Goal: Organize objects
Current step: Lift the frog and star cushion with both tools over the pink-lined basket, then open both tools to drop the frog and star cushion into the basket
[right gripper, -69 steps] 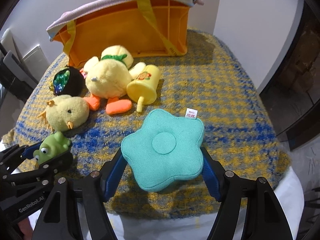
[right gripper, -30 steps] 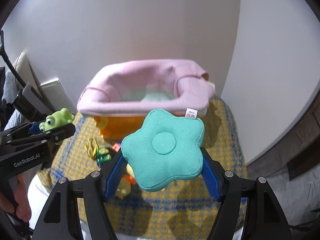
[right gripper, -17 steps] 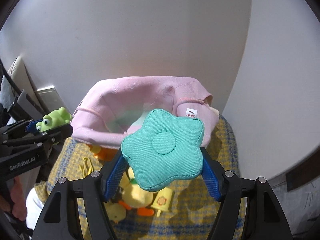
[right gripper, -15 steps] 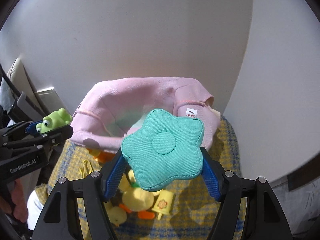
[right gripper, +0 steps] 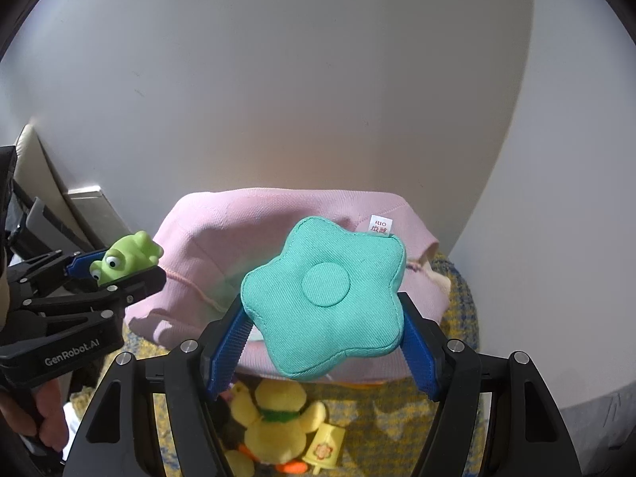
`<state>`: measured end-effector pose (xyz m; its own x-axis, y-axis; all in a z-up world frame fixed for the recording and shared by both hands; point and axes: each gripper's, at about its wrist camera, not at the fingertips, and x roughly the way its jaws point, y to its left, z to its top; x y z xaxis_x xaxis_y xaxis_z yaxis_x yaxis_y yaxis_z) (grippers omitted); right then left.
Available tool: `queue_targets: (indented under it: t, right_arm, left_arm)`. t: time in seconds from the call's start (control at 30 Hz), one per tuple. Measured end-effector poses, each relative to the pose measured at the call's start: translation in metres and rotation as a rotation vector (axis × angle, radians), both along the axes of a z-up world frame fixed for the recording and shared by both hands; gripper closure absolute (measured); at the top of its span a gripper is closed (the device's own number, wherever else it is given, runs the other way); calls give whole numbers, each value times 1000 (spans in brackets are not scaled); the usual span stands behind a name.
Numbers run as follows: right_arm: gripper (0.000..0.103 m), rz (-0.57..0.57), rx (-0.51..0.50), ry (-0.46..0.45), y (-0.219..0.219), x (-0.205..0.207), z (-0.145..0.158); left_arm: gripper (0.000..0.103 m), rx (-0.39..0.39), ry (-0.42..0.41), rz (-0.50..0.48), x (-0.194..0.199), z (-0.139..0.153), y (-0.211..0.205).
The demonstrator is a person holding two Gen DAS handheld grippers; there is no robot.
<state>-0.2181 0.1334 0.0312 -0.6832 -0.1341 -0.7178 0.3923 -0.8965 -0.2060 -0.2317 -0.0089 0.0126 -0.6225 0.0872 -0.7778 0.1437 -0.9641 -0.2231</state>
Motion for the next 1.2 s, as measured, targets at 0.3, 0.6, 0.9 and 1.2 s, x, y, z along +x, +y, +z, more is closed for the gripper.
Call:
queue_targets:
  t: [0.3,0.6,0.9,1.2]
  right_arm:
    - [31,5,6,-12,-6,-16,1]
    - [11,-43,-1,13,0,-21,2]
    - [11,-45,-3,34,3,-3,6]
    - [11,-45,-19,46,8,24,6]
  left_arm:
    - [45,36,-19,2,-16,-10,-1]
    - [11,52,-2,84,-9,-7,-16]
    - [10,55,28,98,13,0,-18]
    - [7,23,68,113,42,8,-15]
